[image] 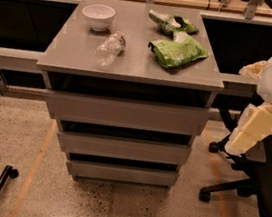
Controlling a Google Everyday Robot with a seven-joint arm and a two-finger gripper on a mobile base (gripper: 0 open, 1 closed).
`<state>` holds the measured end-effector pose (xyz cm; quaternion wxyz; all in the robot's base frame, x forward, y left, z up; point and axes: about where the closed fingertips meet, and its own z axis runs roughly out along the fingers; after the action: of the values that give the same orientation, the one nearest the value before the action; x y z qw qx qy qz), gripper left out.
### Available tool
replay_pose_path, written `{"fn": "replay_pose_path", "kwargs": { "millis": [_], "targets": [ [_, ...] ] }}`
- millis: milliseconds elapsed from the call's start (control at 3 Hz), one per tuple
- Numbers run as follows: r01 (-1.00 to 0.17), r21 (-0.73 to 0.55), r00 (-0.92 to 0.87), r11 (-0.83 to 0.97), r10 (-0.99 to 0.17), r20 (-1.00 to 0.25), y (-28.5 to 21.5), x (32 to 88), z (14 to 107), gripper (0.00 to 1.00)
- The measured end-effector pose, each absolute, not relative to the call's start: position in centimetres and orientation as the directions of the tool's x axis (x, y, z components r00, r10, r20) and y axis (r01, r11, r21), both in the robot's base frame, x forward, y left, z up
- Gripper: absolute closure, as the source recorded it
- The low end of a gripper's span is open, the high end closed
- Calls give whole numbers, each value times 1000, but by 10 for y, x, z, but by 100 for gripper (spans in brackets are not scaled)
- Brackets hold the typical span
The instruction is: Open middle drawer
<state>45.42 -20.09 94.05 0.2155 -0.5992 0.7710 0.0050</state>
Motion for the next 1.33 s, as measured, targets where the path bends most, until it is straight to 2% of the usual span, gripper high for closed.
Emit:
{"fn": "replay_pose_path", "kwargs": {
  "millis": [333, 667, 1333],
  "targets": [
    [-928, -236, -176, 290, -896, -407, -197, 469, 910, 0],
    [-926, -240, -174, 292, -894, -414, -197, 472, 909, 0],
    [-943, -170, -186, 285, -878, -441, -204, 469, 875, 0]
  ]
}}
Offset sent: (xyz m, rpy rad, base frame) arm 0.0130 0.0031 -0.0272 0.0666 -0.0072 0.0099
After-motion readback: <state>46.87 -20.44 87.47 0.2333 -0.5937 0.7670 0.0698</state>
